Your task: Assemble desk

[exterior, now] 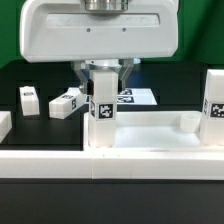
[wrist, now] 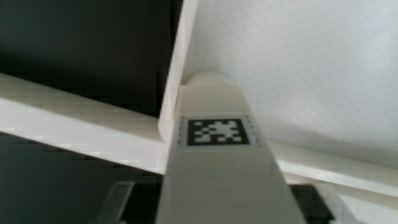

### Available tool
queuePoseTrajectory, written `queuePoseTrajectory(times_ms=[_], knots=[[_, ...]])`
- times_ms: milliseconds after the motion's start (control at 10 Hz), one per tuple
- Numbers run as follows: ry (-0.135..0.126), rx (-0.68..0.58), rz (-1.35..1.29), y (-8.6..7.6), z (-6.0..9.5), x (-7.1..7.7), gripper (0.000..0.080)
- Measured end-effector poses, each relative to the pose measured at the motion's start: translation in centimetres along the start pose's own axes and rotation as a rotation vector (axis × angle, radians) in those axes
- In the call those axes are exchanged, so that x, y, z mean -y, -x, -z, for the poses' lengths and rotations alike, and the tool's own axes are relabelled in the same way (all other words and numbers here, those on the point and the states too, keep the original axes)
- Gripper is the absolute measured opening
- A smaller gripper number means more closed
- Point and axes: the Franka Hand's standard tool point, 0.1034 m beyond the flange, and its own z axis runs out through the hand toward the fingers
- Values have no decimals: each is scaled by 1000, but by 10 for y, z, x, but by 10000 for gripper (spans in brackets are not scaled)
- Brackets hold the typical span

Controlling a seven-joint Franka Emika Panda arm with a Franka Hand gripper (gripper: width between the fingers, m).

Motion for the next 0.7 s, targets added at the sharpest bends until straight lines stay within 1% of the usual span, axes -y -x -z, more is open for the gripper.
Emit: queuePoseTrajectory(times_ms=[100,200,300,500,700], knots=[[0,0,-67,0,0,0,288],[-23,-10,-173,1,0,-3,288],[-32,-13,-283,2,0,-4,288],[-37,-14,-408,1,0,-5,289],[-46,-17,-562,2,0,-5,289]])
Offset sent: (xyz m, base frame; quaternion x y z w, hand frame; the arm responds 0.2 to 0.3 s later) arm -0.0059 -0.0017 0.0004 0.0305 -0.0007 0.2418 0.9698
